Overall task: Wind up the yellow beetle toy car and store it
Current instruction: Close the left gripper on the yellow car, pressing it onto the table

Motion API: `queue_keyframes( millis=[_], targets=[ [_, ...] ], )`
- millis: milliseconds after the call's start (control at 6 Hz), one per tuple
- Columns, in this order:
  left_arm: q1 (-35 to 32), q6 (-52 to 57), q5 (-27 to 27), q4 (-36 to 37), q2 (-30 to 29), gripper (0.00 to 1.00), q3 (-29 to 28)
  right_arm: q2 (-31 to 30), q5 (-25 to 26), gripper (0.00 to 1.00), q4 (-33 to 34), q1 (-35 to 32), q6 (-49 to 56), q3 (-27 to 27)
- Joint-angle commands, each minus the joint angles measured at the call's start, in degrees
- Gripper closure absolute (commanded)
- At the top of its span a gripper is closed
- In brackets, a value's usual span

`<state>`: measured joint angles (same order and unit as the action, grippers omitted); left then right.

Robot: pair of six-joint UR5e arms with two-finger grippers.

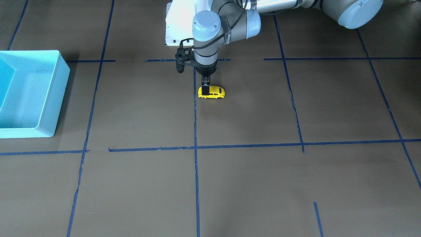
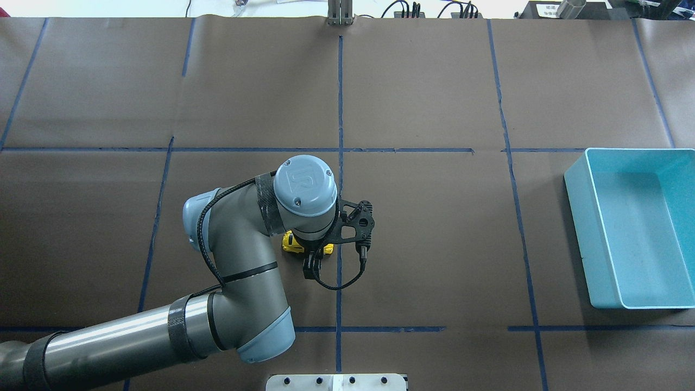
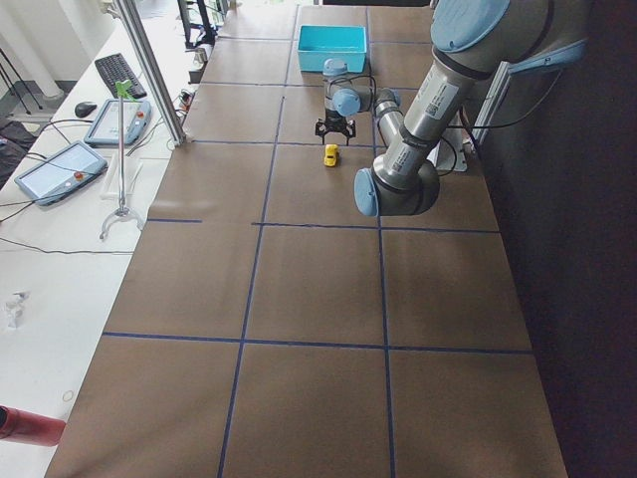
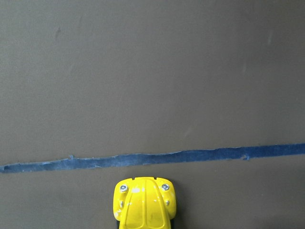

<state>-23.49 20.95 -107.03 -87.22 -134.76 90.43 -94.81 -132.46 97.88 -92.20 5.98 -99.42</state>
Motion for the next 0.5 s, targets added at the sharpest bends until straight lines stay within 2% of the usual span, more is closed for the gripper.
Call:
queue_keyframes(
  millis=[0, 333],
  targets=[
    [0.0, -0.1, 0.6, -1.0, 0.0, 0.00, -0.9, -0.2, 0.0, 0.00, -0.1, 0.0, 0.0, 0.0],
    [0.0, -0.2, 1.3, -3.8, -0.4, 0.00, -3.3, -0.2, -0.1, 0.00, -0.1, 0.0, -0.1, 0.0]
  ],
)
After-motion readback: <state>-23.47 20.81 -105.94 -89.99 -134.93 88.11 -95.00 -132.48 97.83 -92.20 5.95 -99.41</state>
